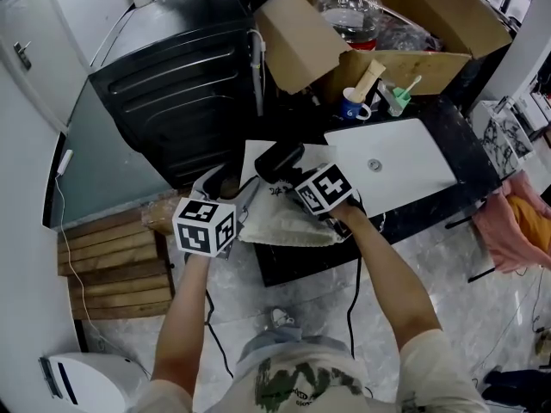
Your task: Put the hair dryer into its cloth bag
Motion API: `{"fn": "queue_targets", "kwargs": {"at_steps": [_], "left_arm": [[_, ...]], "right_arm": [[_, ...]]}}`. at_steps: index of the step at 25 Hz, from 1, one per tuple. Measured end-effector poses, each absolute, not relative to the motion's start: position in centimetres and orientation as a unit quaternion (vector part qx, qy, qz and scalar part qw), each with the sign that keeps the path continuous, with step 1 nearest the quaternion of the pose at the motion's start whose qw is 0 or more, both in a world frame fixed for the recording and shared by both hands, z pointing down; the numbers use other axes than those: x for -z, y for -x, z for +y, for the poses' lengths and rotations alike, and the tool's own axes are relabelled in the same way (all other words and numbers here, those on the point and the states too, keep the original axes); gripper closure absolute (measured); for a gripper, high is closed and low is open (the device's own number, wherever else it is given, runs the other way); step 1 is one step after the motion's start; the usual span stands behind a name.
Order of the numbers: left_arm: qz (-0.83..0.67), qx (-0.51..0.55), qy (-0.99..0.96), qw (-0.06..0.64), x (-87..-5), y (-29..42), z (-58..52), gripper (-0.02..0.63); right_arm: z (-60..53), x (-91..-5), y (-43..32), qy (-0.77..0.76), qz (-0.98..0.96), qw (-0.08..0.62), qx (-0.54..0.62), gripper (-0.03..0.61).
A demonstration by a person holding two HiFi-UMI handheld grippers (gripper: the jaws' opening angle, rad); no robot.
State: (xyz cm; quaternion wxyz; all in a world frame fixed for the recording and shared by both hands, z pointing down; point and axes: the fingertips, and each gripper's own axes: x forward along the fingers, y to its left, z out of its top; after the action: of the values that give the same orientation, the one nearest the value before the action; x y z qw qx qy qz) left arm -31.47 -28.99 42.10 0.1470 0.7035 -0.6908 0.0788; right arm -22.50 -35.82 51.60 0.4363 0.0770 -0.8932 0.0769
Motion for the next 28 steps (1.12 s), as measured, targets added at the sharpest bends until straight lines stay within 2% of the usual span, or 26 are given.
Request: {"fn": "queue_targets", "kwargs": {"at_steps": [15, 28], "left_arm": [[-0.674, -0.086, -0.722, 0.128, -40.1, 25.9, -26.3, 0.308], [-0.647, -0.078, -0.747, 0.129, -39.4, 21.5, -21.3, 0.308]], "right_arm": [[-33.2, -45.9, 15.2, -0.136, -0.910, 0.384, -0.076, 0.319], [-27.7, -44.6, 9.6, -0.181, -0.913, 0.355, -0.087, 0.319]]}}
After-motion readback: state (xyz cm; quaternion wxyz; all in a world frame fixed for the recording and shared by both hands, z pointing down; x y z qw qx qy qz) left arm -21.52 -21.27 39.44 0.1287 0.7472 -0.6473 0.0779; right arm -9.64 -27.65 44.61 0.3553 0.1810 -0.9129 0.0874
